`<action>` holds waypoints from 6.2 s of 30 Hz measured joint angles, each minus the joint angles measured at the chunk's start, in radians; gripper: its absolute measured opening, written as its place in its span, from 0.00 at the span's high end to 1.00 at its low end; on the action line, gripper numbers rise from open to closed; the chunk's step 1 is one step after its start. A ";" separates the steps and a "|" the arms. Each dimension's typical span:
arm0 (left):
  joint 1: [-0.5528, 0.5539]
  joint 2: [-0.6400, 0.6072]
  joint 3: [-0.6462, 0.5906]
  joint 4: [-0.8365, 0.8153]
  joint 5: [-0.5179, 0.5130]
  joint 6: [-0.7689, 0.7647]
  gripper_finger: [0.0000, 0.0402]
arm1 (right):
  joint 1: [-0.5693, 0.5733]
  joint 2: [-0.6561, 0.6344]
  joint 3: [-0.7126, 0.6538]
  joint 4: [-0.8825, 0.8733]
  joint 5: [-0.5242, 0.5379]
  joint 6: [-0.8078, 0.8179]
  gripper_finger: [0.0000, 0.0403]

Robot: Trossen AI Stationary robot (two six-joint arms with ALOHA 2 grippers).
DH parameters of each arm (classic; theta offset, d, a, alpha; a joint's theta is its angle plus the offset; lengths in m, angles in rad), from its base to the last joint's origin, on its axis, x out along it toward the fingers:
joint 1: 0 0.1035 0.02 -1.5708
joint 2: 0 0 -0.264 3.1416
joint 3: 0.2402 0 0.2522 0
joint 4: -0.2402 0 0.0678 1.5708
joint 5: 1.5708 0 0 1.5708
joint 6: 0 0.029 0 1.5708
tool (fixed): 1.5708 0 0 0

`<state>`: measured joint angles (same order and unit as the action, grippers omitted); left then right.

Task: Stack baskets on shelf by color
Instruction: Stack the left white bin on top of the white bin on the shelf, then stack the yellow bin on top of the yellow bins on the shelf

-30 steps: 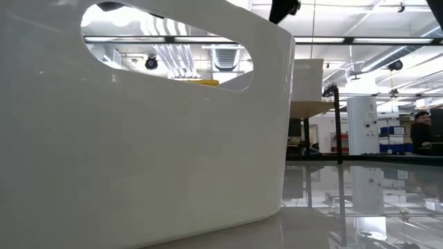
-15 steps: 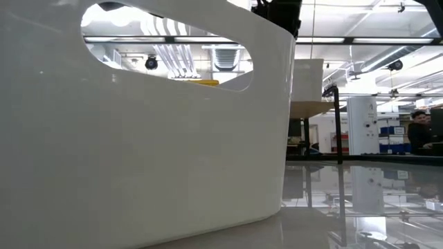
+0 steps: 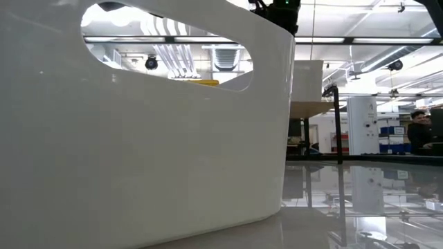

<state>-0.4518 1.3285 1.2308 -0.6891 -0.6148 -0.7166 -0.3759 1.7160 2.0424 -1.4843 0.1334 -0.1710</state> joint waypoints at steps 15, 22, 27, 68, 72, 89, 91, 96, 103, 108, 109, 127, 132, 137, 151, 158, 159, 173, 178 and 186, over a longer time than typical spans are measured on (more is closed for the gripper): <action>0.000 0.000 0.000 0.000 0.000 0.000 0.45 | 0.002 -0.007 0.211 -0.087 -0.013 0.041 0.98; 0.000 0.000 0.000 0.000 0.000 0.000 0.45 | 0.002 0.019 0.131 -0.087 -0.036 0.054 0.98; 0.000 0.000 0.000 0.000 0.000 0.000 0.45 | 0.002 0.033 0.089 -0.086 -0.036 0.073 0.98; -0.001 0.000 -0.001 0.000 0.029 -0.002 0.45 | 0.074 -0.045 -0.175 0.025 -0.002 0.148 0.88; 0.000 0.000 -0.001 0.000 0.034 -0.003 0.45 | 0.074 -0.046 -0.194 0.099 0.052 0.178 0.89; 0.000 0.000 -0.001 0.001 0.035 -0.004 0.45 | 0.236 -0.139 0.043 0.077 -0.034 0.364 0.89; 0.000 0.000 -0.001 0.001 0.035 -0.001 0.45 | 0.329 -0.179 0.021 0.076 -0.032 0.428 0.89; 0.000 0.000 -0.001 0.001 0.031 0.045 0.45 | 0.631 -0.256 -0.092 0.069 -0.033 0.672 0.89; 0.001 0.000 -0.001 0.001 0.030 0.070 0.45 | 1.058 -0.272 -0.314 0.084 -0.079 1.227 0.89; 0.001 0.000 -0.001 0.001 0.031 0.097 0.45 | 1.232 -0.242 -0.434 0.142 -0.141 1.522 0.86; 0.001 0.000 -0.001 0.001 0.032 0.105 0.45 | 1.257 -0.235 -0.455 0.162 -0.160 1.563 0.85; 0.001 0.000 -0.001 0.001 0.060 0.122 0.45 | 1.417 0.116 -0.568 0.465 -0.293 1.637 0.52; 0.001 0.000 -0.001 0.001 0.070 0.122 0.45 | 1.417 0.173 -0.576 0.419 -0.295 1.648 0.58; 0.001 0.000 -0.001 0.002 0.091 0.122 0.45 | 1.404 0.169 -0.581 0.409 -0.269 1.583 0.79; 0.001 -0.001 -0.001 0.026 0.093 0.122 0.45 | 0.942 0.068 -0.584 0.427 -0.163 0.817 0.98; 0.001 -0.027 0.000 -0.009 0.099 0.079 0.45 | 0.709 0.117 -0.579 0.661 -0.162 0.488 0.98; 0.001 -0.037 0.000 -0.029 0.104 0.057 0.45 | 0.688 0.123 -0.577 0.684 -0.161 0.466 0.98; -0.001 -0.057 0.000 -0.113 0.139 -0.002 0.45 | 0.620 0.109 -0.444 0.712 -0.184 0.351 0.68; 0.009 0.030 0.000 0.080 0.150 0.019 0.45 | 0.688 -0.067 -0.530 0.597 0.028 0.403 0.68; 0.138 0.318 0.096 0.401 0.402 0.156 0.45 | 0.862 -0.509 -0.889 0.589 0.241 0.883 0.76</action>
<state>-0.3133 1.6460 1.3266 -0.2878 -0.2129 -0.5607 0.4861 1.2073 1.1532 -0.8955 0.3748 0.7117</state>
